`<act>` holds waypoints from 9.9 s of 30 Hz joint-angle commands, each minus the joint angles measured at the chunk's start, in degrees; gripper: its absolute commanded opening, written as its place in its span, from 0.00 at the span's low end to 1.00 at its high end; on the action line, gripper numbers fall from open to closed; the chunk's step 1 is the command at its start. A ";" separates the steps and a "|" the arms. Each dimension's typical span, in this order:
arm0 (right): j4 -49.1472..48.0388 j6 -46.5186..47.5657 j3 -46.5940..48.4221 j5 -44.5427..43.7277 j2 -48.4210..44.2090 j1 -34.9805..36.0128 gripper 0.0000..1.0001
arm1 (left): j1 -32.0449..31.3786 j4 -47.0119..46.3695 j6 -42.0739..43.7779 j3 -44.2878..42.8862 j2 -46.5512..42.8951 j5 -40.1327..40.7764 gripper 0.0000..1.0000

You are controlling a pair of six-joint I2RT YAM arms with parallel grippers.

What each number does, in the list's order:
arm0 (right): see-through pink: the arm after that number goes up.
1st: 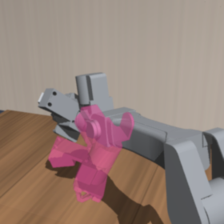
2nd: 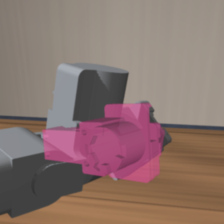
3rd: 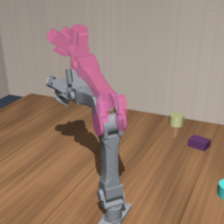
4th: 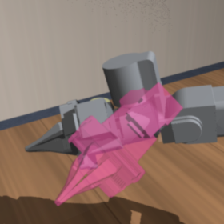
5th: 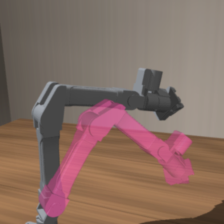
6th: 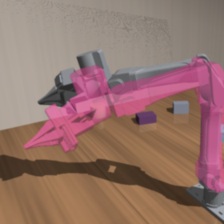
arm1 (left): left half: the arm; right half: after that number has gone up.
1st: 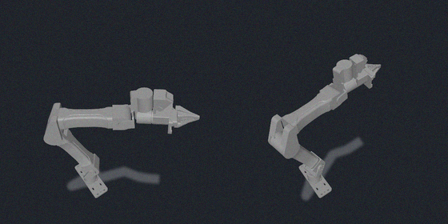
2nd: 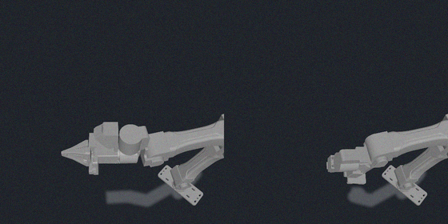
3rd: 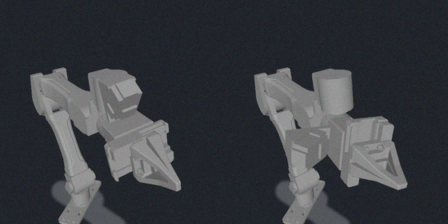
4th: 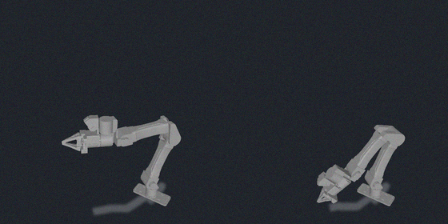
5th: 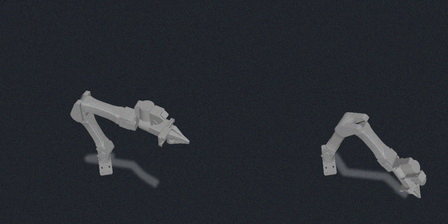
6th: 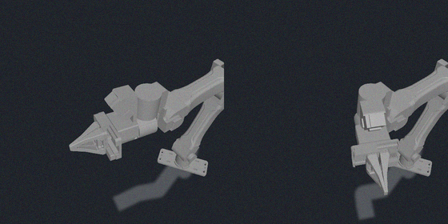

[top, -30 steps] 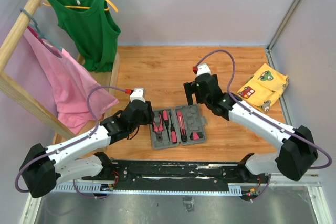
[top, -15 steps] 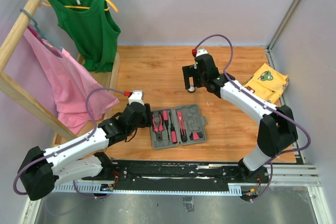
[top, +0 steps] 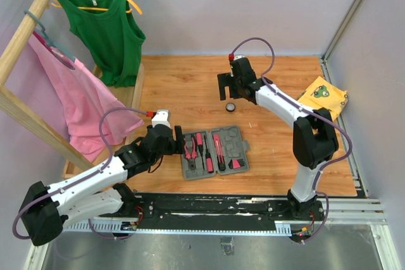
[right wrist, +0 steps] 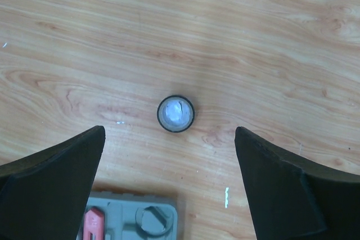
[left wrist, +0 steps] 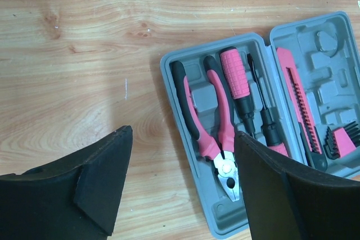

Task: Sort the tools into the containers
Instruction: Pick up the engineering item from the center of the board, then place the engineering item in the storage box, then adjust the engineering item in the storage box.

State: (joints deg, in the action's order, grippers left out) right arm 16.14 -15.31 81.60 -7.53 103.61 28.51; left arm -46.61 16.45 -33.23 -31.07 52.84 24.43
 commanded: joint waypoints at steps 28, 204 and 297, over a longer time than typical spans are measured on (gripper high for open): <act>10.49 2.20 14.02 9.18 20.46 -4.34 0.74 | 0.29 0.43 -1.23 2.92 -3.59 -0.88 0.82; 12.60 3.78 -13.18 4.28 -1.06 8.12 0.44 | 0.29 -7.70 1.07 1.46 7.82 -7.11 0.76; 8.33 3.44 -17.87 9.32 -0.86 3.87 0.42 | 0.29 -8.23 1.24 0.34 10.53 -7.90 0.73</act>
State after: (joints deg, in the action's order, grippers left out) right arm 24.34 -11.77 65.60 2.35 100.09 33.23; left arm -46.61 9.52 -32.34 -29.26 62.96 16.60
